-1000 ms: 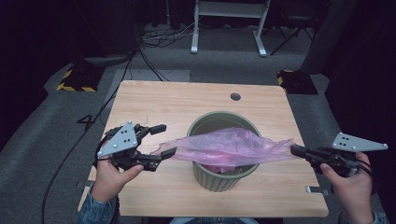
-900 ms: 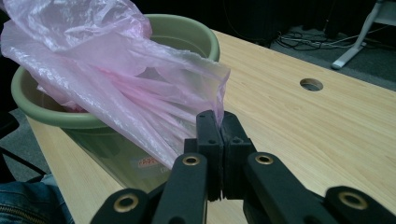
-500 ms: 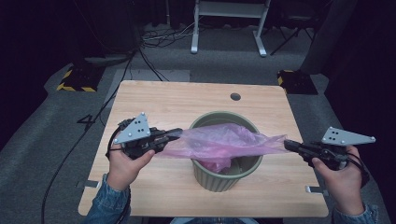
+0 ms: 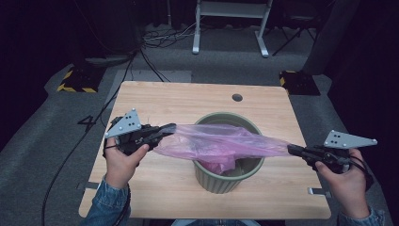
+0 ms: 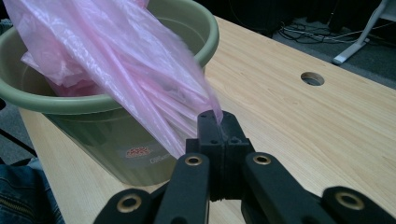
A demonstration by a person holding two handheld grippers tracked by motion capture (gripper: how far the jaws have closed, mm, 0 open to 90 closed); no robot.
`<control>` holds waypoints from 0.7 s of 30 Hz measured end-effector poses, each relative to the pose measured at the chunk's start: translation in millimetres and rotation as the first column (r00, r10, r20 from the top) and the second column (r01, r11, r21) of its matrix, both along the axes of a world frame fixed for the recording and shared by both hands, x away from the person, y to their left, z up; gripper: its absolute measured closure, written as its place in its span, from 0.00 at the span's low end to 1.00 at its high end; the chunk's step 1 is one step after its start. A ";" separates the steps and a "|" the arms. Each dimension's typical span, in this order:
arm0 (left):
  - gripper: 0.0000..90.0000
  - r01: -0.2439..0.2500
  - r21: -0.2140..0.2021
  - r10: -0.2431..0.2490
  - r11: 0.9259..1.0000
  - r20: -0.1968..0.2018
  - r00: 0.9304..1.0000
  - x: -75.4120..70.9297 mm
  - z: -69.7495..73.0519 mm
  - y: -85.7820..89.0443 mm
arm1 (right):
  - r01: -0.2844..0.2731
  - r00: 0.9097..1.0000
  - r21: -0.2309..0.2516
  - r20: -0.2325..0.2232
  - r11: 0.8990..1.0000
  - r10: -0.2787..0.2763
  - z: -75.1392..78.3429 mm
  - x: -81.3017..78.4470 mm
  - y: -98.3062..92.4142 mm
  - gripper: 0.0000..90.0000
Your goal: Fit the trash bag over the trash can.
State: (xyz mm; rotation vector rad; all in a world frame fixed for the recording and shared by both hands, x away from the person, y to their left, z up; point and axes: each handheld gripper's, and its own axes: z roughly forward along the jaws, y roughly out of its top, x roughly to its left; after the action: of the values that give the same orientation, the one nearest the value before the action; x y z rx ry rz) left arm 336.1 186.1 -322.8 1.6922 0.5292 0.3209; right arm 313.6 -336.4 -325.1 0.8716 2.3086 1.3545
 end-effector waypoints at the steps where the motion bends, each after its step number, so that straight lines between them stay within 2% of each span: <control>1: 0.99 -0.011 0.011 0.011 1.000 0.003 1.000 -0.2 0.3 -0.4 | -0.007 1.000 0.001 0.001 1.000 0.007 0.5 -0.1 -0.2 0.93; 2: 0.99 -0.015 0.014 0.015 1.000 0.004 1.000 -0.1 0.4 -0.8 | -0.005 1.000 -0.009 0.015 1.000 0.005 1.0 0.1 0.4 0.80; 3: 0.99 -0.014 0.011 0.014 1.000 0.003 1.000 0.2 0.4 -1.3 | -0.005 0.998 -0.010 0.060 1.000 0.006 2.2 1.1 2.2 0.60; 4: 0.99 -0.011 0.006 0.011 1.000 0.002 1.000 0.7 0.3 -2.3 | -0.005 0.998 -0.010 0.060 1.000 0.006 2.2 1.1 2.2 0.60; 5: 0.99 -0.005 0.015 0.005 1.000 0.004 1.000 2.5 0.3 -5.8 | -0.028 0.994 0.006 0.106 1.000 0.027 6.6 2.2 5.4 0.49; 6: 0.99 -0.005 0.015 0.005 1.000 0.004 1.000 2.5 0.3 -5.8 | -0.028 0.994 0.006 0.106 1.000 0.027 6.6 2.2 5.4 0.49; 7: 0.99 -0.002 0.019 0.002 1.000 0.003 1.000 3.2 0.3 -7.2 | -0.040 0.989 0.002 0.144 0.999 0.039 12.4 3.4 9.6 0.43; 9: 0.99 0.002 0.031 -0.002 1.000 0.013 1.000 6.3 0.0 -11.2 | -0.067 0.982 -0.017 0.178 0.998 0.069 20.0 8.3 16.6 0.42; 10: 0.99 0.004 0.034 -0.004 0.999 0.014 1.000 7.5 -0.3 -12.4 | -0.067 0.982 -0.017 0.178 0.998 0.069 20.0 8.3 16.6 0.42; 11: 0.99 0.003 0.042 -0.004 0.999 0.018 1.000 11.6 -1.4 -14.7 | -0.098 0.977 -0.031 0.188 0.995 0.102 23.5 16.1 24.0 0.42; 13: 0.99 0.005 0.041 -0.006 0.999 0.016 1.000 13.3 -2.3 -15.7 | -0.112 0.977 -0.036 0.179 0.993 0.116 23.4 20.6 27.9 0.42; 14: 0.99 0.011 0.042 -0.012 0.999 0.016 1.000 16.7 -3.9 -17.0 | -0.140 0.977 -0.043 0.155 0.989 0.145 20.3 30.4 35.2 0.41; 15: 0.99 0.011 0.042 -0.012 0.999 0.016 1.000 16.7 -3.9 -17.0 | -0.140 0.977 -0.043 0.155 0.989 0.145 20.3 30.4 35.2 0.41; 16: 0.99 0.012 0.042 -0.012 0.999 0.013 1.000 19.5 -5.4 -18.4 | -0.158 0.978 -0.053 0.131 0.986 0.163 15.6 39.5 41.1 0.42; 17: 0.98 0.010 0.045 -0.011 0.999 0.012 1.000 20.8 -6.0 -18.8 | -0.170 0.977 -0.059 0.121 0.984 0.176 13.2 43.0 43.9 0.48; 18: 0.98 0.007 0.048 -0.008 0.999 0.011 1.000 22.0 -6.5 -19.2 | -0.192 0.975 -0.063 0.099 0.980 0.197 11.2 45.0 46.6 0.62; 19: 0.98 0.007 0.048 -0.008 0.999 0.011 1.000 22.0 -6.5 -19.2 | -0.192 0.975 -0.063 0.099 0.980 0.197 11.2 45.0 46.6 0.62; 20: 0.98 0.001 0.052 -0.001 0.999 0.010 1.000 23.2 -7.0 -19.4 | -0.217 0.971 -0.061 0.085 0.974 0.222 9.8 46.2 48.9 0.74; 21: 0.97 -0.005 0.056 0.004 0.998 0.009 1.000 24.7 -7.5 -19.4 | -0.230 0.969 -0.052 0.079 0.972 0.234 9.2 46.9 50.8 0.82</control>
State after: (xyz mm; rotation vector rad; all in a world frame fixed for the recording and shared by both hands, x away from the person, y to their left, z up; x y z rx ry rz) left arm 360.7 166.7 -330.3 1.7428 0.5216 0.3497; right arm 360.5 -285.5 -315.9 0.5322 2.4224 1.3986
